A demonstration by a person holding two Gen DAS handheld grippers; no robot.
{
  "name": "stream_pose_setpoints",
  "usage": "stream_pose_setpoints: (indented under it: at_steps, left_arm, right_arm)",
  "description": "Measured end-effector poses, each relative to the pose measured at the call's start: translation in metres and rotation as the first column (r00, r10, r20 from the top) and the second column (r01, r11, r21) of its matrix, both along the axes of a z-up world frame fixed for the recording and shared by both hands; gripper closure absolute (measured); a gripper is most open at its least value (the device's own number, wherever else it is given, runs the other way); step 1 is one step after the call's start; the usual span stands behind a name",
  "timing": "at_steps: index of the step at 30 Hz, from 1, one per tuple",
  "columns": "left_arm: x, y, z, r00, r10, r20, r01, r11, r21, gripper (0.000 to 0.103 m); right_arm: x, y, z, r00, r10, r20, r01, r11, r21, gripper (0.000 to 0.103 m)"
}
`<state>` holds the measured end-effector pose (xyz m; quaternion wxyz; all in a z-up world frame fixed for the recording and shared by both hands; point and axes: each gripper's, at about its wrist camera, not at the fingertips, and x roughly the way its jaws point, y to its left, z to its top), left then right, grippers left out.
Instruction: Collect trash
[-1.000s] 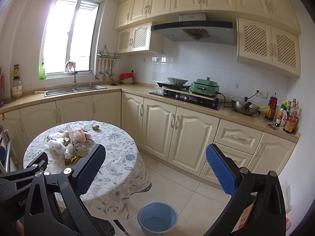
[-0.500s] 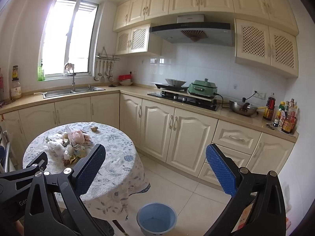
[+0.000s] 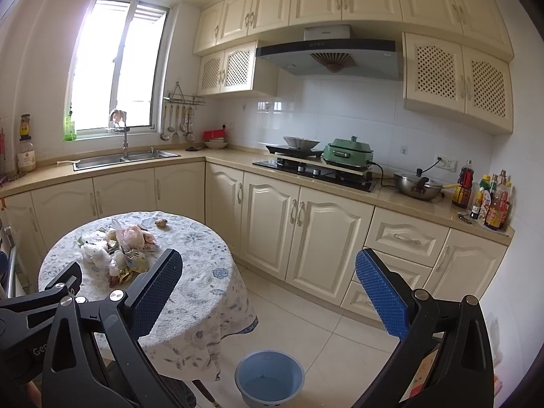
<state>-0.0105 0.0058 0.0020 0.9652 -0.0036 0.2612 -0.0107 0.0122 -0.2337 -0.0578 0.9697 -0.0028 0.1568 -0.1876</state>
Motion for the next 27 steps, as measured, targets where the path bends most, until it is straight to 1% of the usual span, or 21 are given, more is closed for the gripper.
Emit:
stream_pose_setpoints:
  at_steps: [22,27]
  left_arm:
    - [0.0008,-0.0013,-0.0002,1.0,0.0,-0.004,0.0,1.0,0.0,0.001]
    - [0.0079,-0.0023,-0.0002,1.0,-0.003,-0.017,0.003,1.0,0.002,0.001]
  right_arm:
    - [-0.0002,-0.0031,0.0004,1.0,0.003,0.0,-0.003,1.0,0.004,0.0]
    - [0.0047,-0.0051,0.0015,1.0,0.003,-0.011,-0.003,1.0,0.006,0.0]
